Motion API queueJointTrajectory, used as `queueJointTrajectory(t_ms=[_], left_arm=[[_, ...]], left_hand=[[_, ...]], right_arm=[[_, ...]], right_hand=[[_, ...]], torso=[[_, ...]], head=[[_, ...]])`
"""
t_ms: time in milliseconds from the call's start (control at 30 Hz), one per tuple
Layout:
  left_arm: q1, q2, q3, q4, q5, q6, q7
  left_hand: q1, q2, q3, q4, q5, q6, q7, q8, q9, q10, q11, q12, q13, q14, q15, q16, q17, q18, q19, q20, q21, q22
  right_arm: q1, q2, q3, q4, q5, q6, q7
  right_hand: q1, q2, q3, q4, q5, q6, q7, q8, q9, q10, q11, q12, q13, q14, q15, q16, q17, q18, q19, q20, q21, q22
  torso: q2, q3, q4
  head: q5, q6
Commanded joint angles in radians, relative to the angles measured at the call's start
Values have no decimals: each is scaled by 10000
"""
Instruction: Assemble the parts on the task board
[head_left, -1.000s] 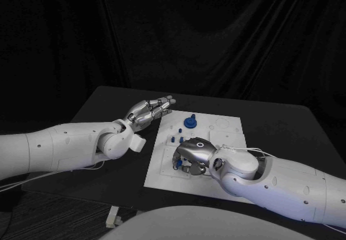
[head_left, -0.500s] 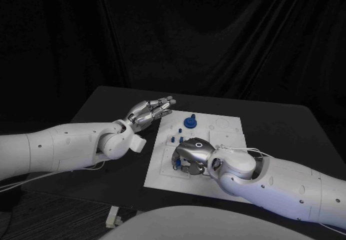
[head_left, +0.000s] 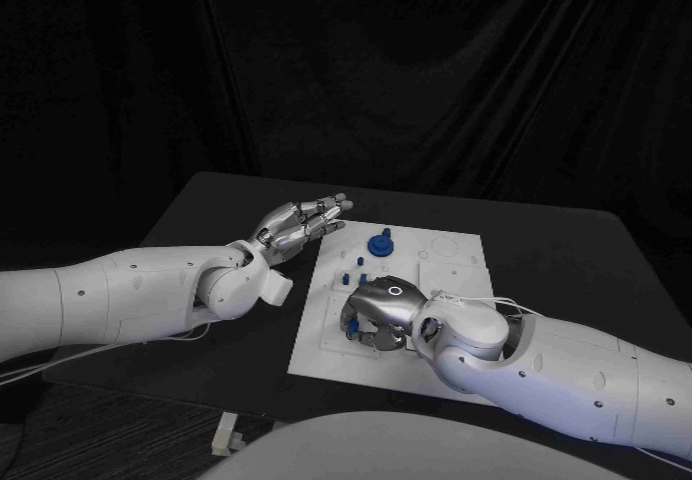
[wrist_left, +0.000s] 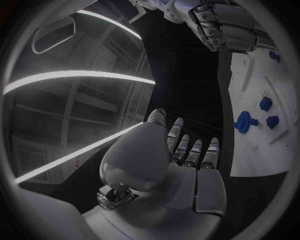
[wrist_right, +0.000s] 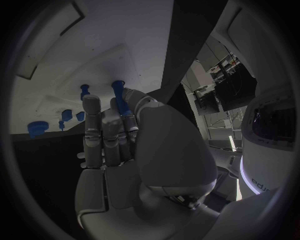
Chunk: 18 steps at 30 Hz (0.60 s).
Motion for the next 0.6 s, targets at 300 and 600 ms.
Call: queueJointTrajectory(t_ms=[300, 600], left_arm=[[-27, 29, 10, 2, 53, 142, 88], [-37, 52, 10, -15, 53, 195, 53]], left_hand=[[114, -25, 69, -17, 32, 72, 18, 50, 10, -16, 60, 62, 11, -7, 35, 22, 8, -104, 24, 0, 47, -5], [116, -22, 71, -15, 31, 97, 23, 54, 12, -16, 65, 61, 11, -8, 35, 22, 8, -107, 26, 0, 48, 1]], right_arm=[[-79, 27, -31, -24, -84, -66, -49], [-118, 24, -31, -92, -84, -21, -104]], right_hand=[[-38, 10, 10, -96, -74, -51, 3, -94, -13, 422, -400, 53, 281, -99, 12, -79, -44, 12, -82, 3, -50, 562], [35, 19, 65, -220, -156, -73, 13, -146, -16, 368, -382, 18, 296, -131, 16, -116, -83, 24, -131, 6, -51, 558]], torso=[[-1, -2, -1], [-2, -1, -2]], head=[[-24, -2], [-40, -2]])
